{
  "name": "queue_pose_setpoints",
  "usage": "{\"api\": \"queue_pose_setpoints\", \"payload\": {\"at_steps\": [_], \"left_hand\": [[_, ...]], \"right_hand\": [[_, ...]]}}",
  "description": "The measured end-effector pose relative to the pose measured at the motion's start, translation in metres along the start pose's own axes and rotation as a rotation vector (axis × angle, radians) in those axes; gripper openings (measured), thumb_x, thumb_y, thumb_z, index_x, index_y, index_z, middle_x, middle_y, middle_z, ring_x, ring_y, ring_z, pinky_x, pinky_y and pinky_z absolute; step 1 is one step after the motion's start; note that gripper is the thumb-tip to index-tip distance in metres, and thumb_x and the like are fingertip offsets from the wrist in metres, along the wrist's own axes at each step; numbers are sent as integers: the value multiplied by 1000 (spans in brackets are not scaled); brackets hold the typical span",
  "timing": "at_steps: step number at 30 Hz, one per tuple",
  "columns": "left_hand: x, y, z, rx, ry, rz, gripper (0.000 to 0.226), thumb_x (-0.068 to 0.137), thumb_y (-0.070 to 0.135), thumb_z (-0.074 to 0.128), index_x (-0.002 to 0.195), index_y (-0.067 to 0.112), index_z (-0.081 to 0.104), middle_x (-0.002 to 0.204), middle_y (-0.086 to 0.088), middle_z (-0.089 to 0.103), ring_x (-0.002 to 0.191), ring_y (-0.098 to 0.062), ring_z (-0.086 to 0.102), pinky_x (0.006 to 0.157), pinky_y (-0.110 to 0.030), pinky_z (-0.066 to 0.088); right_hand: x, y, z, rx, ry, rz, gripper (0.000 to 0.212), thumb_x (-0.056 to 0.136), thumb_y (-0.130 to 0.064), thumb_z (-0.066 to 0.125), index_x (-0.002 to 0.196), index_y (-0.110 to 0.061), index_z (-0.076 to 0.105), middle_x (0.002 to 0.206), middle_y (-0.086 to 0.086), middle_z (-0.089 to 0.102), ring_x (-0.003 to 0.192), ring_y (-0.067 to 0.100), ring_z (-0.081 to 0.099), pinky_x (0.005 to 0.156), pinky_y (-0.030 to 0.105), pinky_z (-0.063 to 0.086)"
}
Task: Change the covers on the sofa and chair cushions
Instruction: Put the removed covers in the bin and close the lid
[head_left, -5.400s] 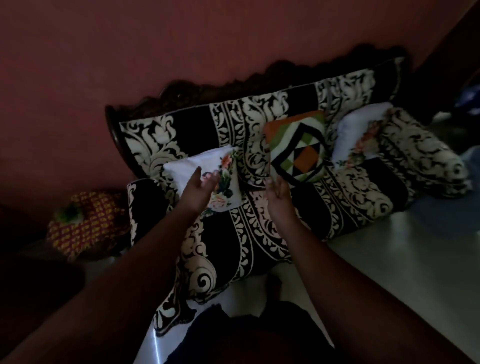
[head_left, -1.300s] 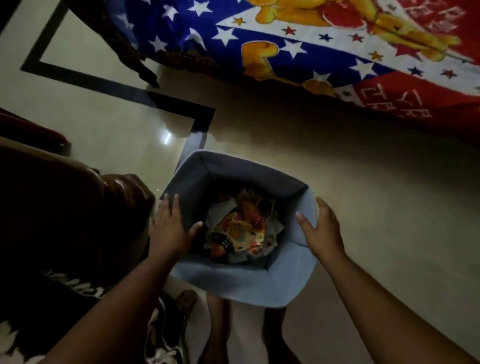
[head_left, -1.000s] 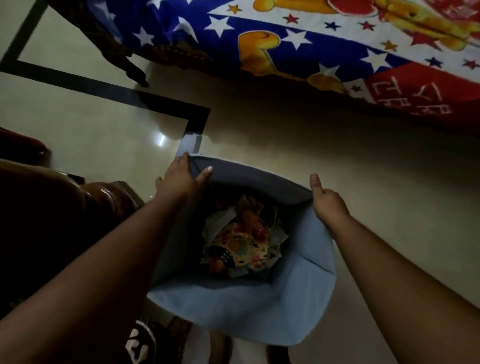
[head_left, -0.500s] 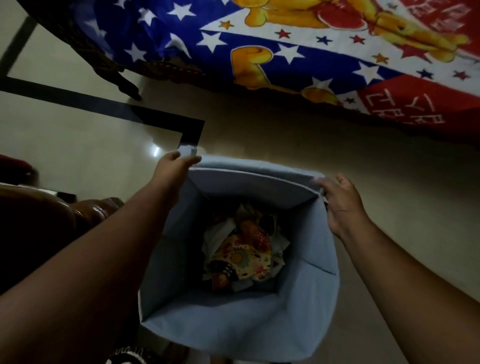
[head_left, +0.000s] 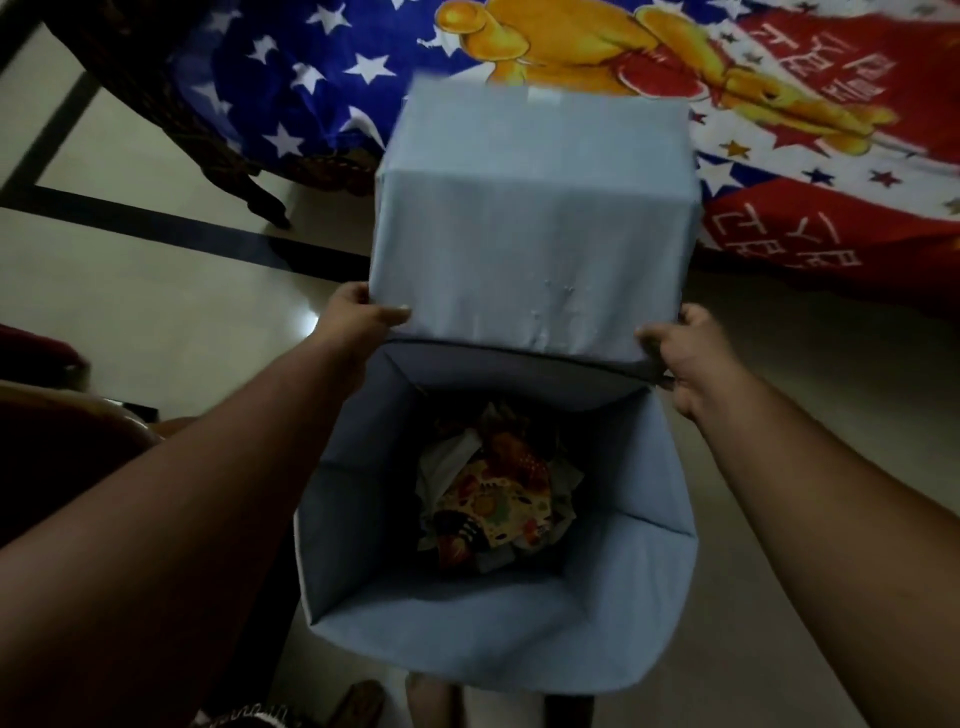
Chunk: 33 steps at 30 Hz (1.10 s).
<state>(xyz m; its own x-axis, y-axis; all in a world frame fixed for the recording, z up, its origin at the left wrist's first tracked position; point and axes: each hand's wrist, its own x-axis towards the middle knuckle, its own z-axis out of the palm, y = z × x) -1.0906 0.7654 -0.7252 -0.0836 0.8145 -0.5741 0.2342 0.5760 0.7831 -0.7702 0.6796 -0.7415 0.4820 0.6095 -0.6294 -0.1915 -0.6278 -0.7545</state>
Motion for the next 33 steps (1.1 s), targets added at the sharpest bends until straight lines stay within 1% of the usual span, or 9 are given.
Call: {"api": "queue_pose_setpoints", "payload": {"at_steps": [2, 5, 10, 15, 19, 23, 28, 30, 33], "left_hand": [[-5, 13, 1, -30, 26, 26, 36, 94, 5, 68, 127, 7, 55, 115, -7, 64, 69, -2, 63, 45, -8, 46], [-12, 38, -7, -66, 29, 97, 50, 95, 12, 68, 141, 8, 49, 119, -6, 65, 77, -4, 64, 42, -7, 44], [-43, 86, -22, -32, -17, 200, 48, 96, 18, 67, 140, 16, 48, 122, -5, 64, 95, -15, 63, 44, -14, 48], [-93, 109, -26, -136, 19, 163, 47, 96, 47, 64, 135, 23, 50, 120, -4, 65, 104, -24, 66, 75, -40, 58], [-130, 114, -36, -263, -47, 92, 49, 94, 65, 54, 129, 31, 49, 120, -2, 64, 103, -25, 68, 86, -46, 57], [-167, 121, -42, -424, -115, 80, 63, 89, 82, 42, 128, 35, 58, 127, -1, 67, 110, -24, 69, 91, -53, 57], [-211, 117, -58, -649, -63, -57, 98, 79, 91, 36, 150, 25, 44, 145, -10, 55, 126, -33, 58, 97, -65, 50], [-225, 108, -68, -724, -73, -116, 106, 67, 93, 47, 148, 24, 47, 143, -9, 55, 124, -35, 59, 91, -66, 53], [-251, 85, -85, -770, -86, -192, 72, 84, 74, 58, 129, 18, 61, 130, -9, 62, 116, -33, 63, 92, -61, 55]], "right_hand": [[-2, -14, 3, 38, 23, -55, 40, 93, -15, 69, 128, -16, 49, 104, 0, 63, 82, 13, 63, 47, 18, 46], [-11, -41, 3, 111, 50, -168, 52, 90, -26, 74, 136, -16, 51, 120, 0, 67, 93, 11, 66, 55, 19, 47], [-46, -83, -7, 140, 68, -297, 68, 81, -41, 81, 138, -22, 48, 128, -3, 65, 114, 17, 63, 92, 39, 55], [-103, -107, -8, 254, 58, -291, 67, 85, -49, 75, 141, -30, 44, 125, -14, 59, 111, 10, 57, 89, 41, 48], [-146, -113, -13, 265, 110, -303, 66, 89, -47, 72, 147, -28, 43, 138, -8, 58, 120, 15, 58, 91, 38, 52], [-190, -118, -18, 267, 60, -196, 50, 96, -54, 57, 141, -38, 43, 103, -20, 59, 90, 9, 61, 57, 29, 48], [-238, -111, -41, 534, -98, -31, 84, 83, -88, 28, 150, -37, 38, 118, -6, 59, 96, 20, 59, 85, 62, 51], [-251, -102, -55, 625, -148, 36, 104, 68, -99, 27, 147, -34, 44, 131, 1, 59, 110, 30, 57, 81, 67, 50], [-270, -84, -82, 645, -172, 158, 101, 65, -91, 57, 138, -21, 53, 130, 13, 64, 117, 40, 61, 78, 67, 55]]}}
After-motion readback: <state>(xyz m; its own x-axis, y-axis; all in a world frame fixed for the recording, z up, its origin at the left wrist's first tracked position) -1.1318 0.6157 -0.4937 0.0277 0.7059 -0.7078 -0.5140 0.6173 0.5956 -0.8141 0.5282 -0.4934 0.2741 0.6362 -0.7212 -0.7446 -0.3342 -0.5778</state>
